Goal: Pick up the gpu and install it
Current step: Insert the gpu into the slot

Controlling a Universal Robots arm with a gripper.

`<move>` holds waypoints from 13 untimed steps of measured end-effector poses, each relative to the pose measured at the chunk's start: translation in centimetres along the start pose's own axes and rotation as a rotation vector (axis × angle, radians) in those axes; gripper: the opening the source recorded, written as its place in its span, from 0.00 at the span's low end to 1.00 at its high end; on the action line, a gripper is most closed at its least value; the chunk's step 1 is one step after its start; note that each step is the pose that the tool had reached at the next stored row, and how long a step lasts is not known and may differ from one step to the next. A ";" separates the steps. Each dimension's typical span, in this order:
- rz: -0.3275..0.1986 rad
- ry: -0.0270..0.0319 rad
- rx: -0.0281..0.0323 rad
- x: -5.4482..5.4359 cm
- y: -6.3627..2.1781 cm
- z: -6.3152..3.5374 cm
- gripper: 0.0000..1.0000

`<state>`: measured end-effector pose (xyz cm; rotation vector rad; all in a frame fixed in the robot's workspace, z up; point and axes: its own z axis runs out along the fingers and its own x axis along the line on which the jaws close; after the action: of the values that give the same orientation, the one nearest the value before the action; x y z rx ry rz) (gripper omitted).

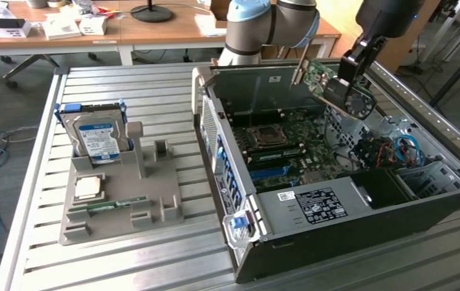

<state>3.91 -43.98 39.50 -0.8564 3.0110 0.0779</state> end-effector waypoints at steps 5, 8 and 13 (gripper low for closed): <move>-0.081 0.0036 -0.0019 0.0 0.00 0.00 0.27; -0.131 0.0059 -0.0031 0.0 0.00 0.00 0.27; -0.213 0.0095 -0.0051 0.0 0.00 0.01 0.27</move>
<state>3.91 -43.99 39.49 -1.1739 2.9077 0.0794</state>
